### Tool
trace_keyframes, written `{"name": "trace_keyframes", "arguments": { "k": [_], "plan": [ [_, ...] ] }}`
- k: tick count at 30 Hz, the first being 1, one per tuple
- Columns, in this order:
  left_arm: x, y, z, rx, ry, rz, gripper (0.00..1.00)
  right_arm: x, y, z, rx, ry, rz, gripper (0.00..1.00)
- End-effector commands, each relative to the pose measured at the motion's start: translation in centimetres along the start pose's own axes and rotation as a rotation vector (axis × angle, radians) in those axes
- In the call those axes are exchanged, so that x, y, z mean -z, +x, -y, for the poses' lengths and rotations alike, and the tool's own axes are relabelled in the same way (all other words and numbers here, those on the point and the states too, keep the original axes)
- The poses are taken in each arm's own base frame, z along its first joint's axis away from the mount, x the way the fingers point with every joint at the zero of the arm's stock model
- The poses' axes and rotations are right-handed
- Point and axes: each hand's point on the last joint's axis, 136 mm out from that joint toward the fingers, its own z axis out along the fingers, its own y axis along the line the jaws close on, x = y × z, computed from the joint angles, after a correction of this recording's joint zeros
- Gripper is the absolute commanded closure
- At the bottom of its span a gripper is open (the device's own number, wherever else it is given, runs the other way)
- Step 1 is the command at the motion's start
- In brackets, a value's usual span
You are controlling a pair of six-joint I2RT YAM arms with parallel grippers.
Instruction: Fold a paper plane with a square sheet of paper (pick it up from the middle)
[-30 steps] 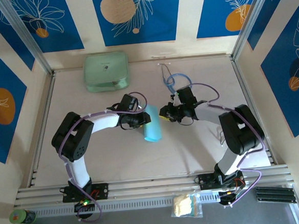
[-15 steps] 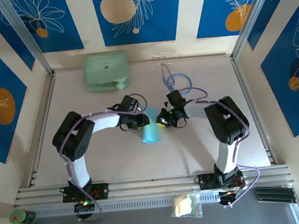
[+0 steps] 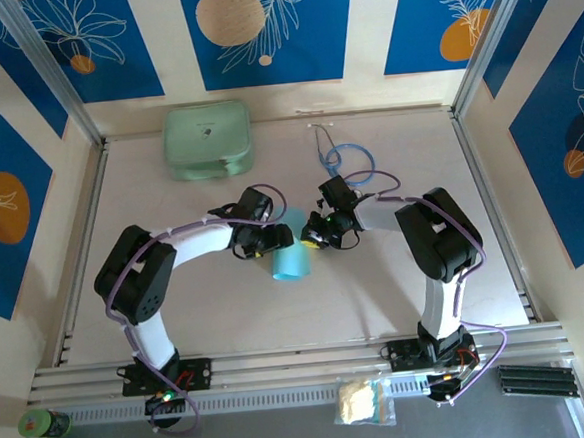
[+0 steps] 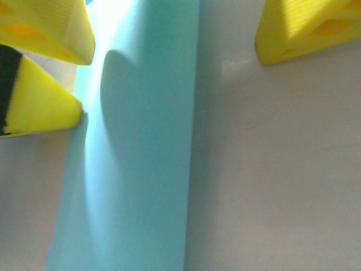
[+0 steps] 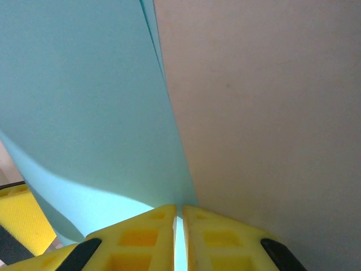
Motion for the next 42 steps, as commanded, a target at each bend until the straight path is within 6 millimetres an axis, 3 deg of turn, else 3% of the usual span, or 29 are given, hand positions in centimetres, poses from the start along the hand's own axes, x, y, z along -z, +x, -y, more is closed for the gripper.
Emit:
{"name": "trace_keyframes", "arguments": {
  "k": [1, 9, 14, 19, 26, 42],
  "plan": [
    [0.9, 0.2, 0.0, -0.03, -0.066, 0.008, 0.22, -0.9, 1.3, 1.9, -0.061, 0.073, -0.053, 0.85],
    [-0.2, 0.4, 0.4, -0.105, -0.085, -0.023, 0.2, 0.2, 1.4, -1.0, -0.035, -0.048, -0.069, 0.85],
    [-0.7, 0.4, -0.2, -0.133, -0.116, -0.036, 0.28, 1.8, 0.9, -1.8, -0.021, -0.085, -0.035, 0.82],
    [-1.1, 0.4, -0.8, -0.151, -0.144, -0.048, 0.4, 3.7, -0.2, -1.4, -0.02, -0.077, 0.033, 0.79],
    [-1.4, 0.5, -1.5, -0.174, -0.179, -0.057, 0.48, 5.0, -1.1, -0.2, -0.03, -0.037, 0.091, 0.75],
    [-2.4, 1.8, -1.7, -0.273, -0.149, -0.12, 0.44, 4.8, -1.2, 0.4, -0.042, -0.023, 0.086, 0.74]
  ]
}}
